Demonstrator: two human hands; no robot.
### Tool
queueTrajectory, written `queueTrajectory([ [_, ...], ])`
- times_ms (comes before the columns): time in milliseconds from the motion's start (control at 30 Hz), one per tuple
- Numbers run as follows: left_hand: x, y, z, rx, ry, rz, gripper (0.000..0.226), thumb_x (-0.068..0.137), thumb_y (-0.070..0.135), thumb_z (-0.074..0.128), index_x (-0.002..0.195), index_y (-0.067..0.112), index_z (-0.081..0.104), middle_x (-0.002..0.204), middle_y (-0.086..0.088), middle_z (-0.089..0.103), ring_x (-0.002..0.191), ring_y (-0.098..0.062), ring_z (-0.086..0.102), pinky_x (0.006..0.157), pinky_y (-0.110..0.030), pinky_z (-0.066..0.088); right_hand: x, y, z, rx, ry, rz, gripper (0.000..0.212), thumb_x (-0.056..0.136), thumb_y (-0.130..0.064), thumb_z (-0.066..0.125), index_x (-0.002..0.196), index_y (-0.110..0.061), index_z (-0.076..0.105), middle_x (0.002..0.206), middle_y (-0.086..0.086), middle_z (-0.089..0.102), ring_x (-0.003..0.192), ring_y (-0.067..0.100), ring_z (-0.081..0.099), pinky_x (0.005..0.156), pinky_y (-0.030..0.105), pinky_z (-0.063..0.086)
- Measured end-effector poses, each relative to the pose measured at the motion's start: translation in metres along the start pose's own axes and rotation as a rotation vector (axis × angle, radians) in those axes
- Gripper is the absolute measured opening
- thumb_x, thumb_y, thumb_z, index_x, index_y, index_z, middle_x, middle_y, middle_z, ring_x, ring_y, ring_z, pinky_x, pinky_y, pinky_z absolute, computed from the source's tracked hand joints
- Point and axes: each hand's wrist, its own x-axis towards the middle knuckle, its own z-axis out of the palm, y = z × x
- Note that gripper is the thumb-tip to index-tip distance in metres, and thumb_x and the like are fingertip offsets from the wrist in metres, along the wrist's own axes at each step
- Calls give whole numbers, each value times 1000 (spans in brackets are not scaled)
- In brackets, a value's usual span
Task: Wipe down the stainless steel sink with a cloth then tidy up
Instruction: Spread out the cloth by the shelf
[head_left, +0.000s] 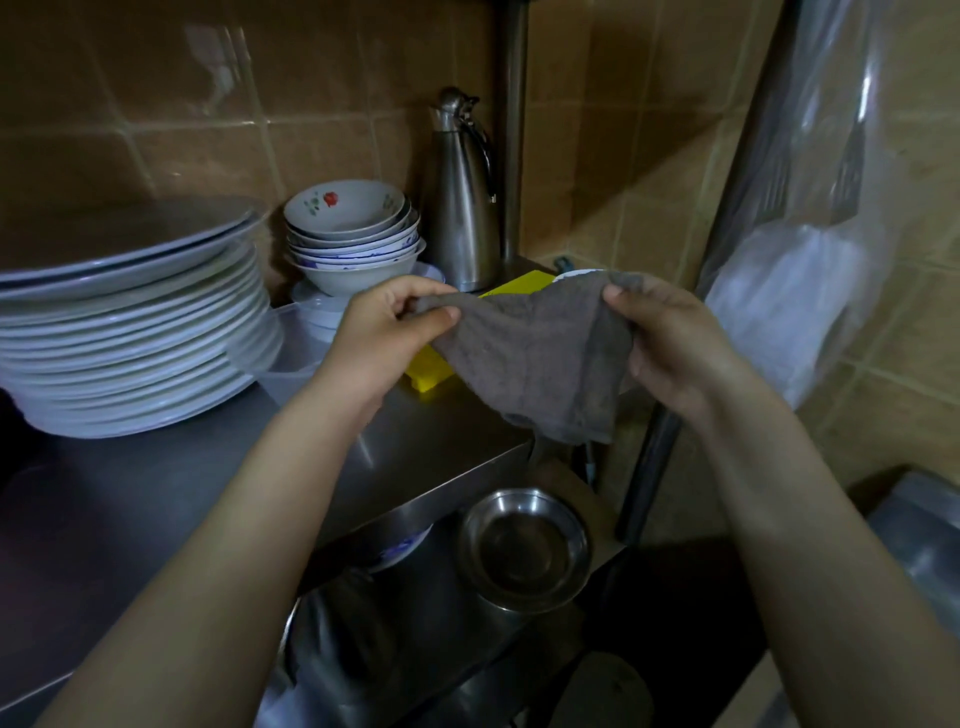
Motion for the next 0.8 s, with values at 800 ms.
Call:
queueTrajectory([
  [800,11,16,44,109,-559,-151,15,84,9,61,80,23,57,77,14,59,72,7,57,62,-17,49,4,-42,-45,-202,-272,49,14,80,-12,53,90,-7,61,75,1,67,69,8,65,61,18,53],
])
